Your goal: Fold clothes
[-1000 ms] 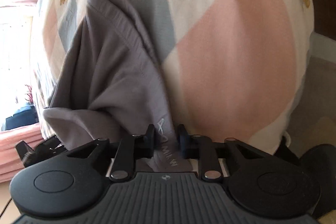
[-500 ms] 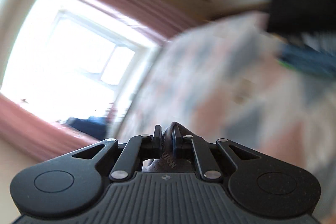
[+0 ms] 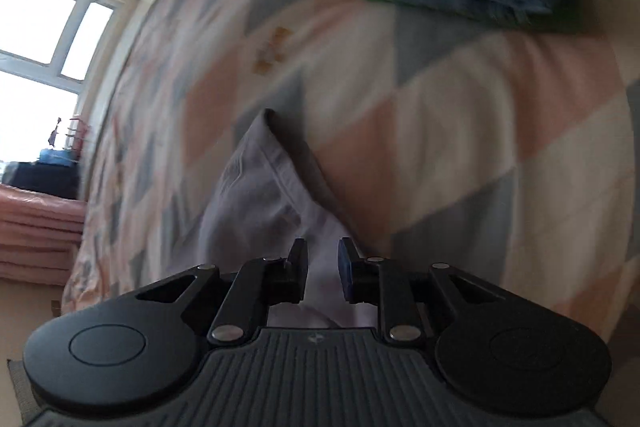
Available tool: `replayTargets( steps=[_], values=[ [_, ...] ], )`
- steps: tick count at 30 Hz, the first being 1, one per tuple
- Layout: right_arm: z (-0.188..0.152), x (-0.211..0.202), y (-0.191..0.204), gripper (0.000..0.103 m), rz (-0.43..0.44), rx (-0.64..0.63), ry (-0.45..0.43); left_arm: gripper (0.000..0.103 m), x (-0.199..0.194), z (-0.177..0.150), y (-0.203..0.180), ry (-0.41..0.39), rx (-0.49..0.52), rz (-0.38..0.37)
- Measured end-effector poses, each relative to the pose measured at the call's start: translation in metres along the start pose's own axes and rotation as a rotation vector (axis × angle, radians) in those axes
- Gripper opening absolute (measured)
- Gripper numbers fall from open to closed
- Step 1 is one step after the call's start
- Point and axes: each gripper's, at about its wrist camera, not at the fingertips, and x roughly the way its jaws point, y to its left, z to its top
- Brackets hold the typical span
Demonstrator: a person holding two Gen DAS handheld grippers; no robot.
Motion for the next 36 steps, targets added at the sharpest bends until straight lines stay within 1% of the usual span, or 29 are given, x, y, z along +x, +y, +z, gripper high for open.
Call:
replayTargets(
  steps=[1, 2, 4, 7, 9, 12, 14, 15, 17, 21, 22, 23, 24, 25, 28, 32, 33, 34, 35, 36],
  values=[
    [-0.004, 0.004, -0.008, 0.036, -0.019, 0.018, 0.002, 0.028, 0.004, 0.005, -0.003, 0.002, -0.002, 0.000],
    [-0.009, 0.003, -0.015, 0.047, -0.026, 0.040, 0.009, 0.032, 0.007, 0.017, -0.007, -0.005, -0.011, -0.001],
    [-0.019, 0.005, -0.021, 0.048, -0.020, 0.061, 0.038, 0.035, 0.016, 0.048, -0.012, -0.018, -0.055, 0.000],
    [-0.038, 0.004, -0.024, 0.052, -0.025, 0.078, 0.075, 0.040, 0.033, 0.106, -0.010, -0.021, -0.172, -0.004],
    [-0.047, 0.009, -0.029, 0.056, -0.027, 0.125, 0.099, 0.040, 0.049, 0.139, -0.005, -0.024, -0.259, 0.000],
    [-0.061, 0.018, -0.039, 0.059, -0.030, 0.187, 0.112, 0.040, 0.074, 0.183, 0.013, -0.011, -0.399, 0.019],
    [-0.067, 0.022, -0.044, 0.062, -0.042, 0.219, 0.109, 0.039, 0.091, 0.204, 0.023, 0.018, -0.474, 0.033],
    [-0.069, 0.024, -0.045, 0.063, -0.045, 0.233, 0.112, 0.037, 0.099, 0.213, 0.027, 0.033, -0.501, 0.033],
    [-0.074, 0.027, -0.048, 0.063, -0.044, 0.246, 0.115, 0.037, 0.112, 0.229, 0.031, 0.060, -0.545, 0.037],
    [-0.081, 0.031, -0.049, 0.065, -0.044, 0.271, 0.111, 0.037, 0.135, 0.249, 0.030, 0.120, -0.540, 0.084],
    [-0.079, 0.036, -0.048, 0.065, -0.045, 0.277, 0.111, 0.034, 0.140, 0.251, 0.031, 0.135, -0.539, 0.091],
    [-0.079, 0.038, -0.047, 0.065, -0.047, 0.281, 0.110, 0.027, 0.144, 0.252, 0.031, 0.151, -0.540, 0.094],
    [-0.079, 0.041, -0.047, 0.065, -0.047, 0.284, 0.108, 0.011, 0.146, 0.252, 0.031, 0.166, -0.537, 0.097],
    [-0.079, 0.043, -0.047, 0.065, -0.048, 0.289, 0.104, 0.008, 0.147, 0.250, 0.031, 0.172, -0.531, 0.094],
    [-0.077, 0.049, -0.049, 0.065, -0.046, 0.324, 0.082, 0.006, 0.128, 0.241, 0.025, 0.122, -0.448, 0.072],
    [-0.072, 0.060, -0.059, 0.065, -0.011, 0.402, 0.036, 0.006, 0.087, 0.217, 0.018, 0.032, -0.305, 0.013],
    [-0.072, 0.064, -0.062, 0.059, -0.004, 0.419, 0.032, 0.006, 0.076, 0.210, 0.019, 0.014, -0.281, 0.002],
    [-0.071, 0.067, -0.062, 0.045, 0.008, 0.420, 0.037, 0.006, 0.065, 0.203, 0.019, -0.005, -0.259, -0.004],
    [-0.069, 0.071, -0.061, 0.013, 0.022, 0.416, 0.044, 0.006, 0.054, 0.196, 0.020, -0.025, -0.237, -0.011],
    [-0.068, 0.072, -0.056, 0.008, 0.025, 0.400, 0.042, 0.006, 0.042, 0.191, 0.020, -0.045, -0.216, -0.014]
  ],
)
